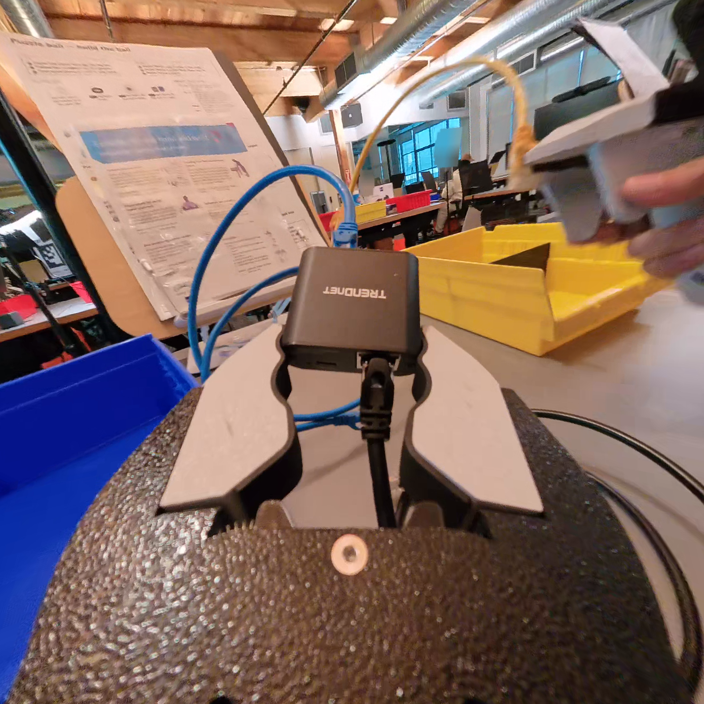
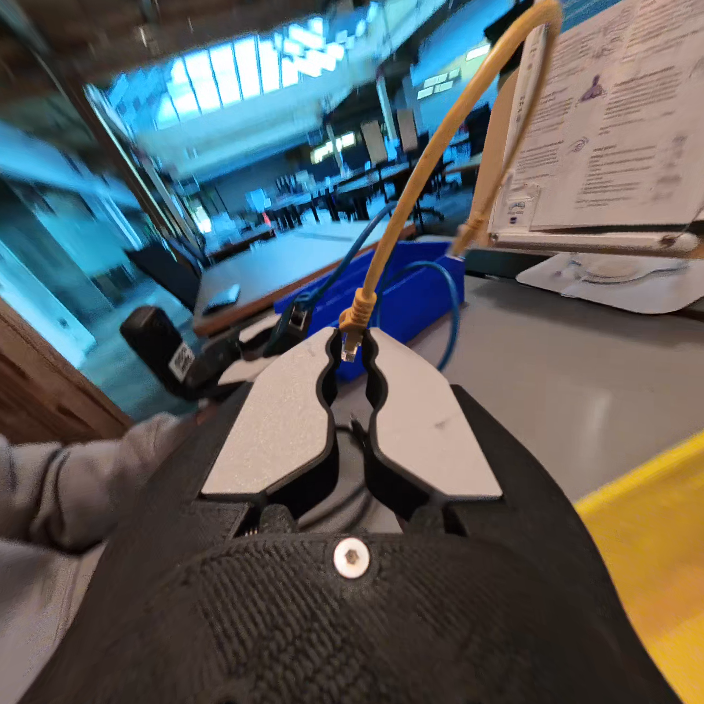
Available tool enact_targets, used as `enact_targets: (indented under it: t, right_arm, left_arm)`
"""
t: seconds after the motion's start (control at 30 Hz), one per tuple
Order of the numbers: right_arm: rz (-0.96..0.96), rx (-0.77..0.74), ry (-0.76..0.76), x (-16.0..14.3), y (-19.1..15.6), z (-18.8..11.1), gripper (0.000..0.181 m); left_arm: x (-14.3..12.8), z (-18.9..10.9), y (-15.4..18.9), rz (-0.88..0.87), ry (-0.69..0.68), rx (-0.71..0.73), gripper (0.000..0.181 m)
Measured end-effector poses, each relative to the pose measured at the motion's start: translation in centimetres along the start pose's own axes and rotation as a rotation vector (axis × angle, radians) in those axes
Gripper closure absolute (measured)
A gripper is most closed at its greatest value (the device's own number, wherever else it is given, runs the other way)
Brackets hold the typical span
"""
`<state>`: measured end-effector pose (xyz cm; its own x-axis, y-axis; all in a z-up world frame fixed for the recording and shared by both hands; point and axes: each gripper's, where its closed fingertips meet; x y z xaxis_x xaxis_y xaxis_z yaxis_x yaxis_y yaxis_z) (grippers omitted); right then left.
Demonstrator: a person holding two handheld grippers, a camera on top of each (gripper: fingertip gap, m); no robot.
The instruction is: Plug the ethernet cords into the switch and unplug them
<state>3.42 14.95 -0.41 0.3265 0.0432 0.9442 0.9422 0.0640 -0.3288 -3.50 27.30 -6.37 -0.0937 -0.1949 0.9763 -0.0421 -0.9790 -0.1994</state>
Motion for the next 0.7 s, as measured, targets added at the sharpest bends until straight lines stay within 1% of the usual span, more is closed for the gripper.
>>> enact_targets:
  t: [0.07,0.13,0.2,0.23,0.27,0.33,0.43,0.47,0.57,0.6,0.63,0.67,0.7]
  right_arm:
    - [-0.081,-0.022,-0.104,1.1,-0.2,-3.2,0.170]
    - [-0.161,-0.127,-0.163,2.2,0.8,-7.2,0.170]
    - [-0.207,-0.201,-0.265,1.9,1.6,-11.3,0.169]
    - [-0.238,-0.262,-0.267,2.2,2.3,-13.2,0.169]
    - [-0.249,-0.278,-0.289,2.0,2.6,-14.7,0.169]
    - [-0.209,-0.306,-0.303,1.3,3.9,-16.7,0.169]
    - [-0.128,-0.343,-0.393,-1.6,7.1,-17.8,0.169]
    - [-0.097,-0.325,-0.428,-2.9,7.9,-17.5,0.169]
    - [0.013,-0.345,-0.440,-5.2,10.9,-16.3,0.169]
    - [0.048,-0.446,-0.407,-5.2,12.9,-16.4,0.168]
    - [0.065,-0.563,-0.360,-4.9,15.0,-16.8,0.161]
    - [0.053,-0.636,-0.321,-4.6,16.4,-17.2,0.153]
    - [0.033,-0.669,-0.279,-4.2,17.0,-17.4,0.146]
  left_arm:
    - [-0.1,-0.2,-0.4,0.027,-0.011,-0.003,0.120]
    - [-0.2,-0.4,-0.7,0.025,-0.009,0.002,0.120]
    - [-0.4,-0.4,-0.7,0.012,-0.019,-0.016,0.120]
    - [-0.5,-0.3,-0.6,0.011,-0.023,-0.019,0.120]
    - [-0.6,-0.3,-0.6,0.014,-0.024,-0.018,0.119]
    - [-0.8,-0.2,-0.6,0.009,-0.032,-0.025,0.119]
    - [-0.9,-0.1,-0.4,-0.020,-0.030,-0.031,0.119]
    - [-0.9,0.0,-0.3,-0.026,-0.033,-0.037,0.119]
    - [-0.8,0.2,0.4,-0.017,-0.035,-0.055,0.119]
    - [-0.7,0.3,0.7,-0.017,-0.035,-0.072,0.119]
    - [-0.6,0.3,1.1,-0.017,-0.035,-0.090,0.119]
    - [-0.5,0.3,1.5,-0.017,-0.038,-0.111,0.119]
    - [-0.4,0.3,1.9,-0.018,-0.044,-0.136,0.119]
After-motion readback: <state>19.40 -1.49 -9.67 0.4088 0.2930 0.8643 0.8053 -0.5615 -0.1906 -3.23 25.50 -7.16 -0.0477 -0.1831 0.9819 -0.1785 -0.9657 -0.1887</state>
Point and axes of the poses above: each gripper's, where its closed fingertips meet, z out along the fingers, x out of its top, y = z × x across the jaws, and after that the axes turned 2 degrees about -y, right-handed
